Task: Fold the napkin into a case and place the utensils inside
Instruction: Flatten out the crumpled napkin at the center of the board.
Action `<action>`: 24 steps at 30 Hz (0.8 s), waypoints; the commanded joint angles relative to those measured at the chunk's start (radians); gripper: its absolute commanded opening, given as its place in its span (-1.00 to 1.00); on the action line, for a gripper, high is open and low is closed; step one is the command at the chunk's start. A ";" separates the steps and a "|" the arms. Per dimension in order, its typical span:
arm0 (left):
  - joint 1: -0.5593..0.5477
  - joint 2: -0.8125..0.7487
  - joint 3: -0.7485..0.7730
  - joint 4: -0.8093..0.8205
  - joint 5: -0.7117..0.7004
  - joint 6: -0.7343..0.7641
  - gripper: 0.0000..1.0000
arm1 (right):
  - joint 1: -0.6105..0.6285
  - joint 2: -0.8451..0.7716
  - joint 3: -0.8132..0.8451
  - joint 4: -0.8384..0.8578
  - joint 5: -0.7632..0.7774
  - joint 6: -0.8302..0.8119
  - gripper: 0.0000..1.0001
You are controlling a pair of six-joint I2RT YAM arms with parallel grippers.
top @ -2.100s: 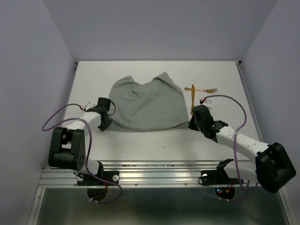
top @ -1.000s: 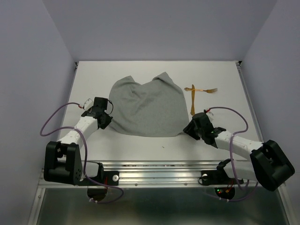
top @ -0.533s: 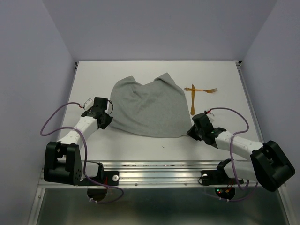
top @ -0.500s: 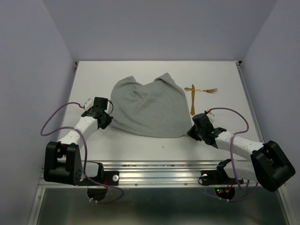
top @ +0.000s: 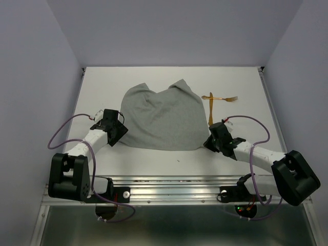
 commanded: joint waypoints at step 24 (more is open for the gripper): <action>0.004 -0.091 0.292 -0.139 -0.105 0.123 -1.00 | 0.002 -0.078 0.314 -0.185 0.136 -0.242 -0.99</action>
